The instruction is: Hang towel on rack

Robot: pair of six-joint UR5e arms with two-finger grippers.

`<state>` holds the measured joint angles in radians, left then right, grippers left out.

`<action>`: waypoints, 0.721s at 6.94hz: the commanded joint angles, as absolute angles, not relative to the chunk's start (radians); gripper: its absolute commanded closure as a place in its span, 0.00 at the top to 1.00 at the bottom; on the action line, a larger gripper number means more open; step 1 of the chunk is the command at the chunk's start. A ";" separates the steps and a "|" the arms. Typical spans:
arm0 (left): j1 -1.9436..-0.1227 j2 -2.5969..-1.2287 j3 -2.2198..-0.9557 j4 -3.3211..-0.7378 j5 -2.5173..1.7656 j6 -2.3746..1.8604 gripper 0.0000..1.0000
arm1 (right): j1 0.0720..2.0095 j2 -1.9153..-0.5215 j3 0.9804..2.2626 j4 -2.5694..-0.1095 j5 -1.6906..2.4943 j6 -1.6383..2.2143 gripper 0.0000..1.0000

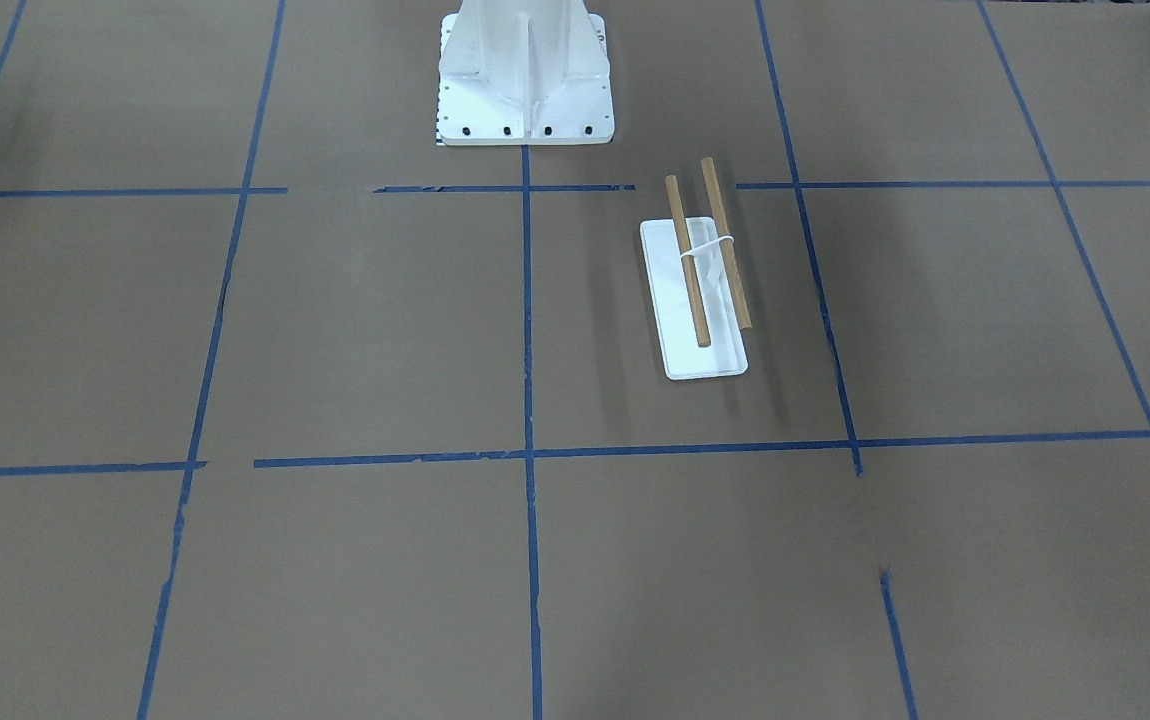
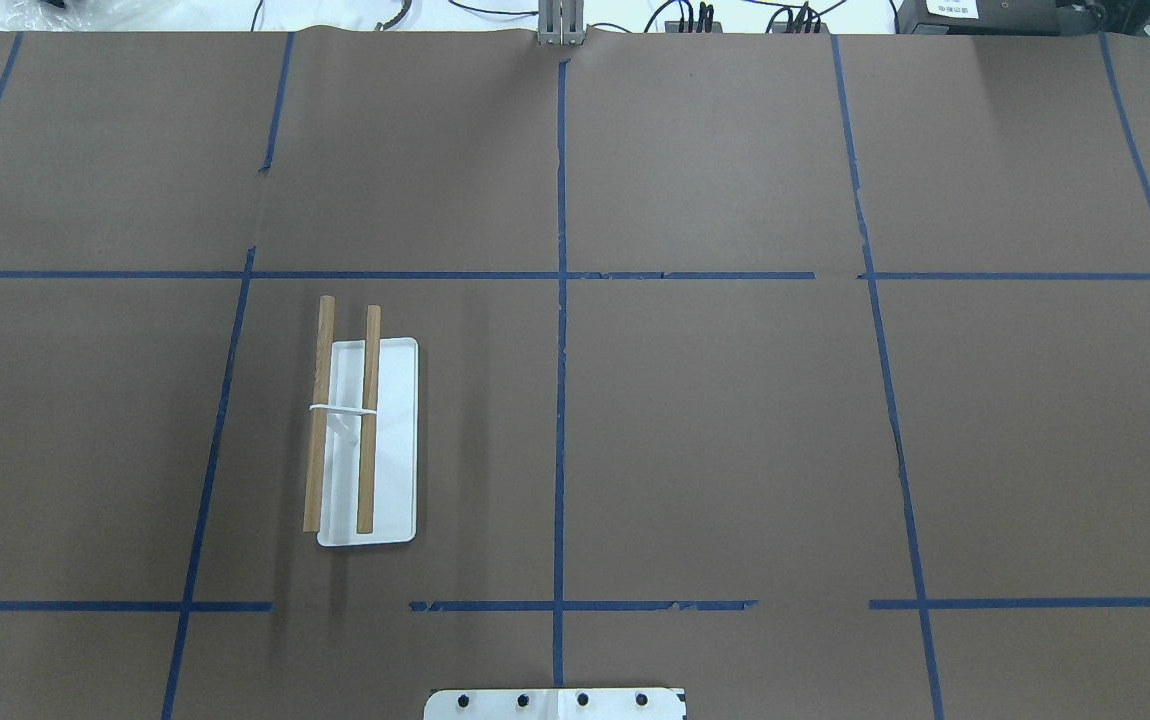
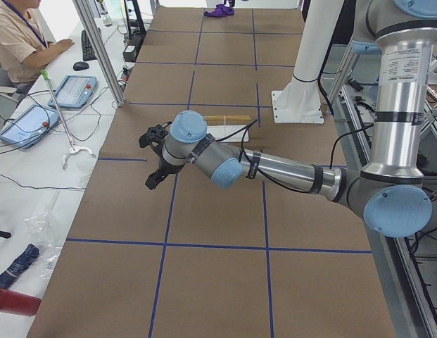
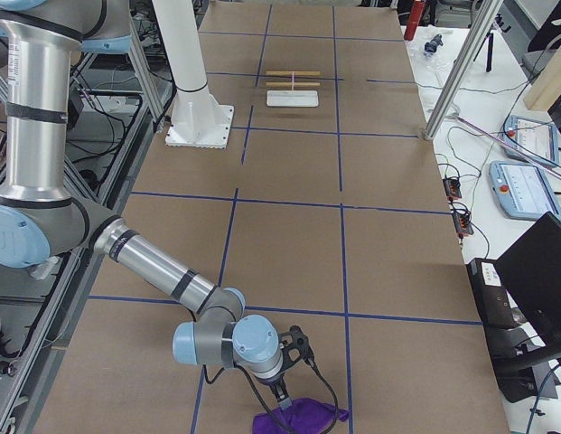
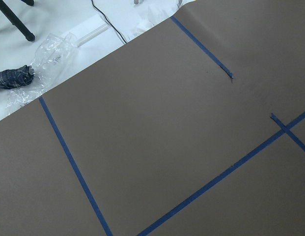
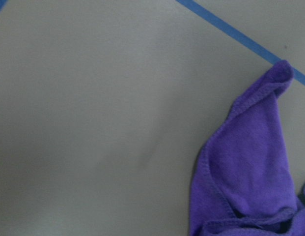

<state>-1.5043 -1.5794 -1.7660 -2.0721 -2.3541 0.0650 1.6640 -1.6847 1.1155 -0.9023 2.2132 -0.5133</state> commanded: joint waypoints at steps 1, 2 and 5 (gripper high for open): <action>-1.505 -1.578 -1.767 -2.072 -2.355 0.069 1.00 | 1.664 -1.658 1.045 -0.873 2.117 -0.508 0.90; -1.505 -1.578 -1.767 -2.072 -2.355 0.072 1.00 | 1.664 -1.651 1.032 -0.873 2.074 -0.508 0.81; -1.505 -1.578 -1.769 -2.072 -2.355 0.074 1.00 | 1.663 -1.591 0.951 -0.873 2.039 -0.503 0.73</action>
